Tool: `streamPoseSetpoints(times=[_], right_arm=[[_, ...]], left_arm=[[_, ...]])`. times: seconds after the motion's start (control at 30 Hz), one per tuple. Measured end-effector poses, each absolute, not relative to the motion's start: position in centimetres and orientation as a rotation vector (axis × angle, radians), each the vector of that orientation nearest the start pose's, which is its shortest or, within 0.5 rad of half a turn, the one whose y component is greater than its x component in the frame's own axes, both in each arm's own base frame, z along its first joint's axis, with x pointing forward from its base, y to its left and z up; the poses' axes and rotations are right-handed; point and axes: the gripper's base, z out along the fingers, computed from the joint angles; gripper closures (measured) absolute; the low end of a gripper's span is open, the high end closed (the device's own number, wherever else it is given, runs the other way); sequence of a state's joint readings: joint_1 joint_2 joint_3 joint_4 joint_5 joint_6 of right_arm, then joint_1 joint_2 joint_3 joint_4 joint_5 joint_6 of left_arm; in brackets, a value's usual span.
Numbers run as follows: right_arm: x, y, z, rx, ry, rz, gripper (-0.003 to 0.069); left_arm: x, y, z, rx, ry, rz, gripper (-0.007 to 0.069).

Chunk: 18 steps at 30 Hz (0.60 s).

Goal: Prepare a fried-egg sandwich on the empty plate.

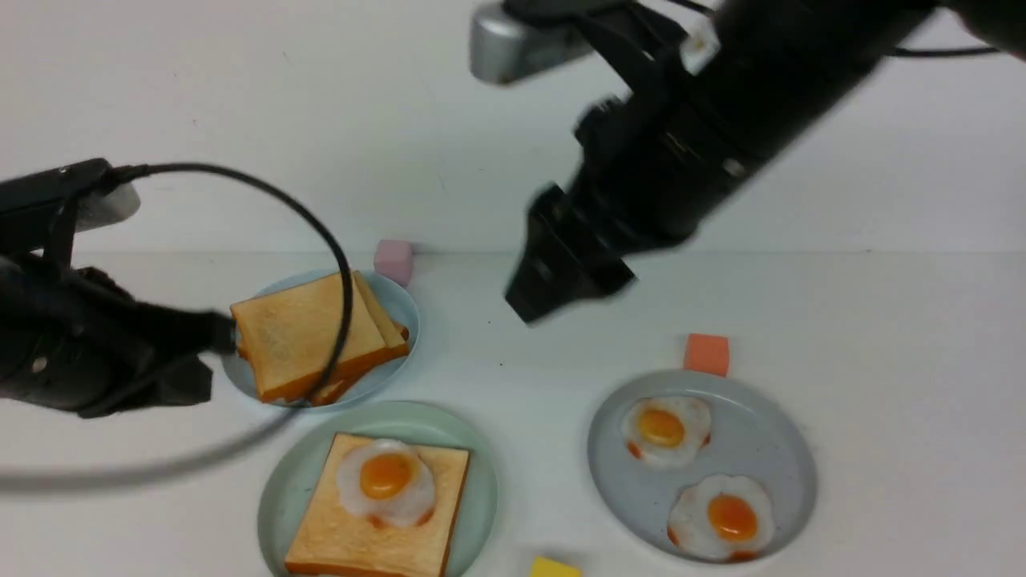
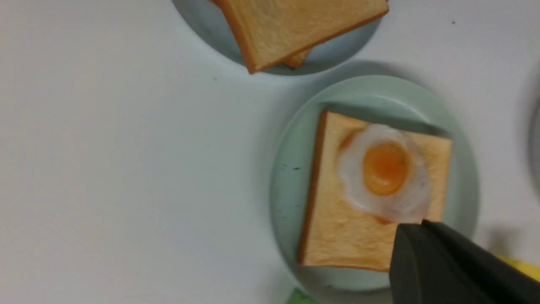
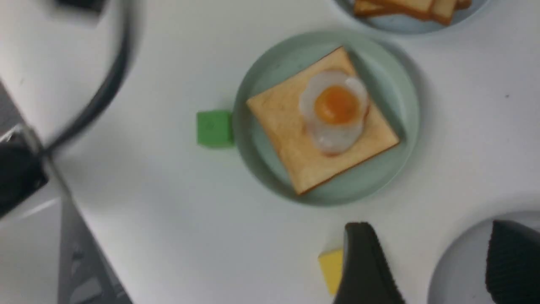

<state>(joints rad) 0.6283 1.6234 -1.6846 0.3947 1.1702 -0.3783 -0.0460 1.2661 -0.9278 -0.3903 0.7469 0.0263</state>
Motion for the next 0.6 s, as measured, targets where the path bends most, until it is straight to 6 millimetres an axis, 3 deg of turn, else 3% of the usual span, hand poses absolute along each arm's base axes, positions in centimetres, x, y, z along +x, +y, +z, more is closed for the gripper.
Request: streamPoseSetpoints(times=[0.17, 0.33, 0.37, 0.43, 0.6], right_arm=[[22.7, 21.1, 38.1, -1.281, 2.229, 0.674, 0.0263], [21.0, 20.6, 37.5, -1.339, 2.223, 0.763, 0.0411], [20.8, 20.6, 37.3, -1.355, 2.233, 0.777, 0.0510], [20.8, 20.6, 37.3, -1.358, 2.234, 0.779, 0.0627], [20.8, 20.6, 37.3, -1.360, 2.232, 0.783, 0.0669]], left_arm=[[28.4, 0.2, 27.0, -0.518, 2.531, -0.618, 0.0624], [31.1, 1.4, 25.3, -0.642, 2.535, -0.672, 0.0548], [31.8, 1.5, 24.7, -0.664, 2.541, -0.692, 0.0505], [32.8, 1.6, 23.9, -0.693, 2.546, -0.709, 0.0432], [34.4, 2.0, 21.6, -0.764, 2.546, -0.707, 0.0274]])
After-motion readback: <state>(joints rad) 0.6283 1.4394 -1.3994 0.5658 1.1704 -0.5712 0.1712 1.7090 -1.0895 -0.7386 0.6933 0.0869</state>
